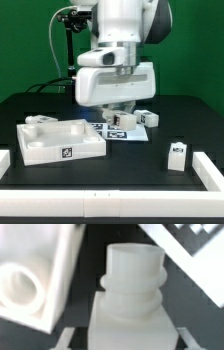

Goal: Assemble one leg

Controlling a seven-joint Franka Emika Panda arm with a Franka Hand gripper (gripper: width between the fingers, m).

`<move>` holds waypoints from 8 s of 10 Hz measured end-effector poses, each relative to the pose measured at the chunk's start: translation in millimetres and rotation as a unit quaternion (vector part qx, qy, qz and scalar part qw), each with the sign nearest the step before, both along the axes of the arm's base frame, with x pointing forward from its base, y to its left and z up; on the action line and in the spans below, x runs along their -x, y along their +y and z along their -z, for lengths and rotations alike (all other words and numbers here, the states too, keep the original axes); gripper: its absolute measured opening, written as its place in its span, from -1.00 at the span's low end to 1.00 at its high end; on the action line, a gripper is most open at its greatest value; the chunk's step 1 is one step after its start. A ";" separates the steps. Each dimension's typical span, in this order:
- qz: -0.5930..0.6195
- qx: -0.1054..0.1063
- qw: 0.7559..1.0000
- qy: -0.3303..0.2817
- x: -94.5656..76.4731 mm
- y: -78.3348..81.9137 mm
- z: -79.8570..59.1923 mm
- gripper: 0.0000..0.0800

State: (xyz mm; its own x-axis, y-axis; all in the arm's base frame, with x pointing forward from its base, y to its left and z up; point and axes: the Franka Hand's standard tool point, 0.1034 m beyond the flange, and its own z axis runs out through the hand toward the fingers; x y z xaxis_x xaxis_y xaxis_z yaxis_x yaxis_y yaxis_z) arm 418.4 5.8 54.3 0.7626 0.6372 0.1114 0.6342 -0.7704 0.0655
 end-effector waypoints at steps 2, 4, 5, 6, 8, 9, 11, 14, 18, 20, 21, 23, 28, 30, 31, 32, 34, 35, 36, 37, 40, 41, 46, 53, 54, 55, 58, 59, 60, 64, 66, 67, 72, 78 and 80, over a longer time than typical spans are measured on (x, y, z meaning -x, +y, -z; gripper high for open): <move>0.000 -0.001 1.000 0.003 2.1 1.7 3.2 -0.29; 0.030 -0.008 0.999 0.029 24.6 11.2 29.2 -0.29; 0.031 -0.010 0.999 0.031 33.5 20.5 35.6 -0.29; 0.038 -0.011 0.999 0.035 39.4 26.2 42.1 -0.29; 0.031 -0.010 0.999 0.029 40.1 14.3 48.9 -0.29; 0.030 -0.010 0.999 0.029 40.1 15.9 48.7 -0.29; 0.030 -0.010 0.999 0.029 40.2 15.7 48.7 0.12; 0.098 -0.011 0.993 0.058 29.2 28.3 15.6 0.59; 0.266 -0.015 0.959 0.093 -41.8 61.4 -30.7 0.62; 0.262 -0.017 0.961 0.091 -43.3 64.7 -30.5 0.62; 0.268 -0.018 0.959 0.091 -43.5 65.1 -30.4 0.62; 0.276 -0.018 0.957 0.091 -43.4 65.1 -30.4 0.62; 0.577 -0.080 0.808 0.088 -110.1 92.1 -37.1 0.62; 0.582 -0.080 0.804 0.089 -107.5 92.2 -35.5 0.62; 0.582 -0.081 0.804 0.089 -107.6 92.3 -35.7 0.62; 0.582 -0.081 0.804 0.089 -107.6 92.3 -35.7 0.62; 0.549 -0.064 0.829 0.088 -102.1 99.4 -23.7 0.62; 0.518 -0.058 0.849 0.083 -99.6 107.1 -15.5 0.62; 0.504 -0.057 0.858 0.081 -96.7 111.5 -8.3 0.62; 0.492 -0.056 0.865 0.082 -94.2 113.4 -0.1 0.62; 0.478 -0.054 0.873 0.082 -85.5 120.9 19.2 0.62; 0.474 -0.052 0.875 0.084 -81.4 119.2 23.2 0.62; 0.462 -0.048 0.881 0.090 -70.4 113.8 42.1 0.62; 0.446 -0.052 0.889 0.088 -73.1 107.7 42.3 -0.29; 0.446 -0.052 0.889 0.088 -73.1 107.7 42.3 -0.29; 0.442 -0.052 0.891 0.088 -70.8 105.1 40.7 -0.29; 0.431 -0.046 0.897 0.081 -2.8 92.8 9.0 -0.29; 0.431 -0.047 0.898 0.072 15.6 95.3 5.2 -0.29; 0.426 -0.046 0.901 0.068 27.2 99.2 8.3 -0.29; 0.407 -0.048 0.910 0.062 23.2 109.3 20.6 -0.29; 0.389 -0.045 0.918 0.065 29.5 119.1 35.3 -0.29; 0.392 -0.046 0.917 0.062 29.4 113.4 42.2 -0.29; 0.389 -0.048 0.918 0.058 28.1 114.0 42.4 0.12; 0.338 -0.050 0.937 0.069 -3.6 19.7 -52.1 0.62; 0.341 -0.052 0.936 0.064 -6.7 16.8 -53.9 0.62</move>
Offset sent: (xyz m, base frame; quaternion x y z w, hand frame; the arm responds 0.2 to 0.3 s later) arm -0.0454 0.0216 -0.0340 0.0006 -0.0128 0.0757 0.9971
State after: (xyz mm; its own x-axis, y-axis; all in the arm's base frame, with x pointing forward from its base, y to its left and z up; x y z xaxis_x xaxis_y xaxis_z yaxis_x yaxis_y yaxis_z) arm 425.1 22.6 108.2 0.9996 -0.0122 0.0249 -0.0103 -0.9972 -0.0746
